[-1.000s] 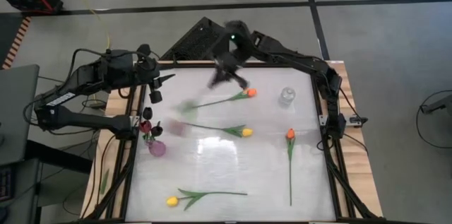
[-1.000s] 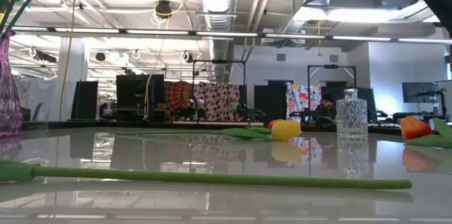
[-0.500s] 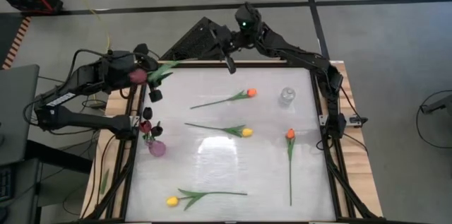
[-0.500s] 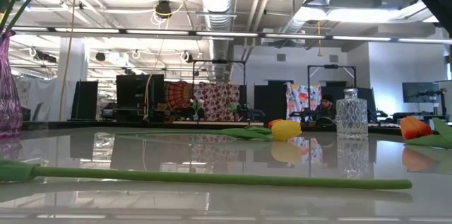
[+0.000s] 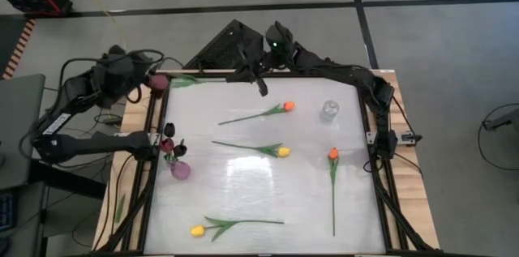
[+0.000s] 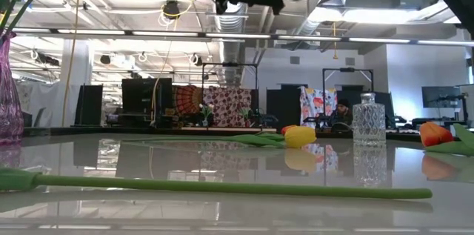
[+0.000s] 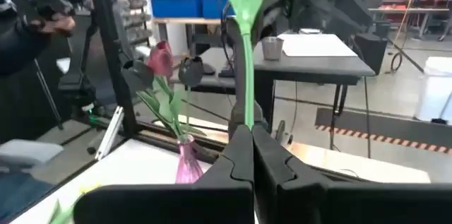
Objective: Sort flowers into vase by color
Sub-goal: Put the dark red tulip into the purple vase
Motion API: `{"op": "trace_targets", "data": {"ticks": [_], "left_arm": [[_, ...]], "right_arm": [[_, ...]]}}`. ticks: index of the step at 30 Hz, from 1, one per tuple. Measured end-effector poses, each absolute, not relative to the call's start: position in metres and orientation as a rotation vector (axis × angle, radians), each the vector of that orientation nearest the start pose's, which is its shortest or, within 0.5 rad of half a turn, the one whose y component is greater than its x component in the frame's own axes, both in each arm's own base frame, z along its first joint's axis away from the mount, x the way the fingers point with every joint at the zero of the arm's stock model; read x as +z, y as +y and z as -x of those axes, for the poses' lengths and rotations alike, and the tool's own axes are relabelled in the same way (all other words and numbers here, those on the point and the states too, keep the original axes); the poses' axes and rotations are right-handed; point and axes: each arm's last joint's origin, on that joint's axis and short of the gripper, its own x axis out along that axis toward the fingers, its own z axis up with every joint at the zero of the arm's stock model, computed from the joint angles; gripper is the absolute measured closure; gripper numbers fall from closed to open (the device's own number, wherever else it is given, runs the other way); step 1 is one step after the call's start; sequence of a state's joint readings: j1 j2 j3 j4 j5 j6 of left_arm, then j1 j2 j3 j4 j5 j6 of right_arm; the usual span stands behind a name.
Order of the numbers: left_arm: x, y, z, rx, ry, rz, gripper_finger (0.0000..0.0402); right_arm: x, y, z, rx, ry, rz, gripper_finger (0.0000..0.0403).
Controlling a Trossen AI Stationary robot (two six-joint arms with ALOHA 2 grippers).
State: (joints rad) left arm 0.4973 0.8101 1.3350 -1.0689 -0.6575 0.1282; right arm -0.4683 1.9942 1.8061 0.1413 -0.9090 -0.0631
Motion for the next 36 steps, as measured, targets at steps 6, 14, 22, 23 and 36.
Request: {"op": "trace_targets", "data": {"ticks": [6, 14, 22, 23, 36], "left_arm": [[0.399, 0.062, -0.078, 1.045, 0.639, -0.042, 0.0304], [0.359, 0.068, -0.107, 0.739, 0.429, 0.028, 0.0304], [0.359, 0.077, -0.136, 0.501, 0.104, 0.088, 0.0304], [0.359, 0.077, -0.139, 0.486, 0.099, 0.088, 0.0304], [0.341, 0.076, -0.14, 0.412, 0.317, -0.014, 0.0304]], "right_arm": [[0.316, -0.19, -0.421, 0.343, -0.154, -0.08, 0.0387], [0.275, -0.165, -0.407, 0.097, -0.424, -0.205, 0.0387], [0.279, -0.123, -0.416, 0.086, -0.53, -0.209, 0.0387], [0.278, -0.119, -0.418, 0.093, -0.523, -0.205, 0.0387], [0.254, -0.12, -0.398, 0.681, 0.134, -0.325, 0.0376]]}}
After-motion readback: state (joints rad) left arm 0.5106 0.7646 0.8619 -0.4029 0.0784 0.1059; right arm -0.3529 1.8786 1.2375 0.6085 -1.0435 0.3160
